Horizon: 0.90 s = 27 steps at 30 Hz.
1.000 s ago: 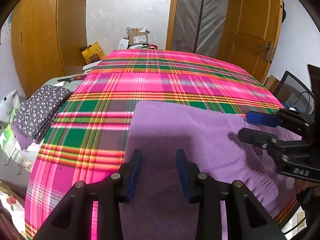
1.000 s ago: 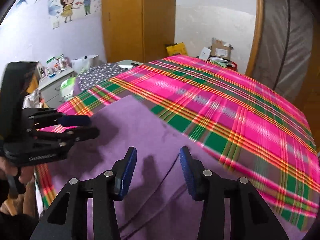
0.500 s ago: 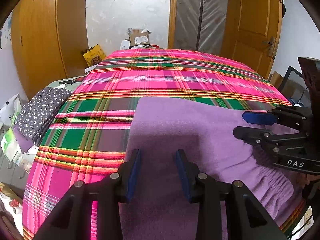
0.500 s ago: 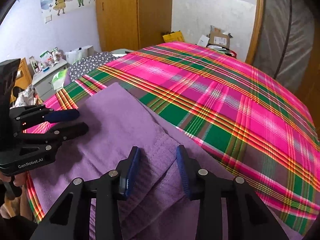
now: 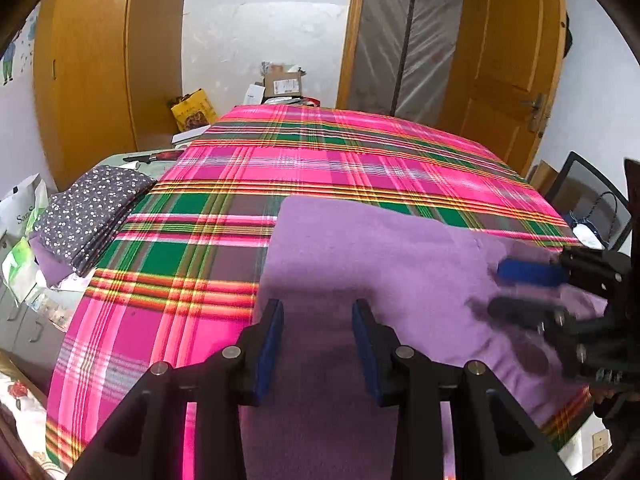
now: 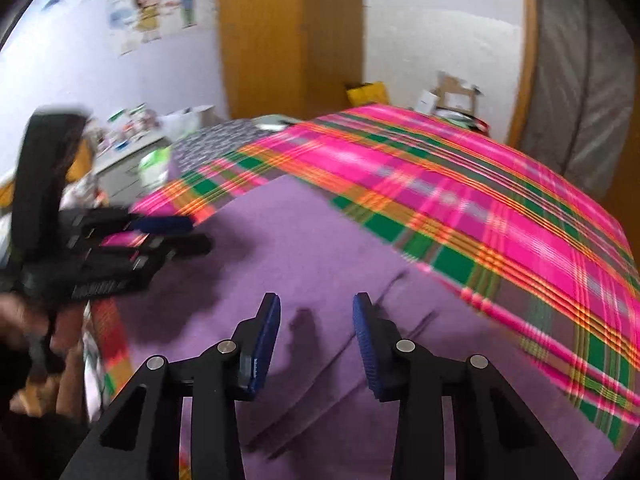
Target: Fold clothes
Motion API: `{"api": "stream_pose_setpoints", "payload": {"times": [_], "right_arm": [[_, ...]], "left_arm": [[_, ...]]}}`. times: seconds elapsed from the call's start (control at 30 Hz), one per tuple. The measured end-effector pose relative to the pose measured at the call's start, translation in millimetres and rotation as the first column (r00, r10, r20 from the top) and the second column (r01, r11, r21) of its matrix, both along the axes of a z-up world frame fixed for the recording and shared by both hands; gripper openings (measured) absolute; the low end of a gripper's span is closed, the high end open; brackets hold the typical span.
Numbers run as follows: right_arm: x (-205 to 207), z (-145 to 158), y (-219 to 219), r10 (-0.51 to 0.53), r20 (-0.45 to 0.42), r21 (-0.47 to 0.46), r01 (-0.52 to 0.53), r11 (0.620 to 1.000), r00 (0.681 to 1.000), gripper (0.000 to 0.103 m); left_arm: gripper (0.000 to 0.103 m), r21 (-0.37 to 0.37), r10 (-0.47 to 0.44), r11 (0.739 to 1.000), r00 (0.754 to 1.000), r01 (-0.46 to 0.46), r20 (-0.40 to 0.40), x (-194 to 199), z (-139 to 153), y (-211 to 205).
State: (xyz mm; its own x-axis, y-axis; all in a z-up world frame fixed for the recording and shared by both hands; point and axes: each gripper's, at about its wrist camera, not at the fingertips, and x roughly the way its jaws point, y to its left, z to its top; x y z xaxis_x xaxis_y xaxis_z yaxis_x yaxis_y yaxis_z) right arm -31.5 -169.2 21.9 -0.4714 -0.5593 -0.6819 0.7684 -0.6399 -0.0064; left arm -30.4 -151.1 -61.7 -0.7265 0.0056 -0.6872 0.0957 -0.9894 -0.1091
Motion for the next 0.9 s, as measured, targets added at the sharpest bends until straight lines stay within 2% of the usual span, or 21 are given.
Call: {"api": "stream_pose_setpoints", "payload": {"times": [0.1,0.17,0.47,0.6,0.9], "right_arm": [[19.2,-5.7,2.6,0.051,-0.009,0.029,-0.050,0.998,0.999,0.029],[24.4,-13.3,7.2,0.062,-0.017,0.048,-0.061,0.997,0.998,0.029],[38.4,-7.2,18.4,0.096,-0.035,0.024,-0.095,0.995,0.995,0.028],[36.1,-17.5,27.5,0.084,0.012,-0.002,-0.084,0.996,0.996,0.028],[35.4,-21.2,30.2,0.079,0.026,-0.030,-0.078,0.996,0.997,0.028]], "left_arm": [[0.037,0.010,0.001,1.000,1.000,-0.002,0.019,6.5,-6.0,-2.3],[0.037,0.010,0.001,1.000,1.000,-0.002,0.020,7.8,-7.7,-2.5],[0.037,0.031,0.000,1.000,1.000,0.000,-0.004,28.0,-1.1,-3.0],[0.037,0.037,0.005,0.999,1.000,-0.006,0.017,36.0,-7.1,-2.5],[0.037,0.000,0.022,1.000,0.999,-0.022,0.026,37.1,-12.5,4.0]]}}
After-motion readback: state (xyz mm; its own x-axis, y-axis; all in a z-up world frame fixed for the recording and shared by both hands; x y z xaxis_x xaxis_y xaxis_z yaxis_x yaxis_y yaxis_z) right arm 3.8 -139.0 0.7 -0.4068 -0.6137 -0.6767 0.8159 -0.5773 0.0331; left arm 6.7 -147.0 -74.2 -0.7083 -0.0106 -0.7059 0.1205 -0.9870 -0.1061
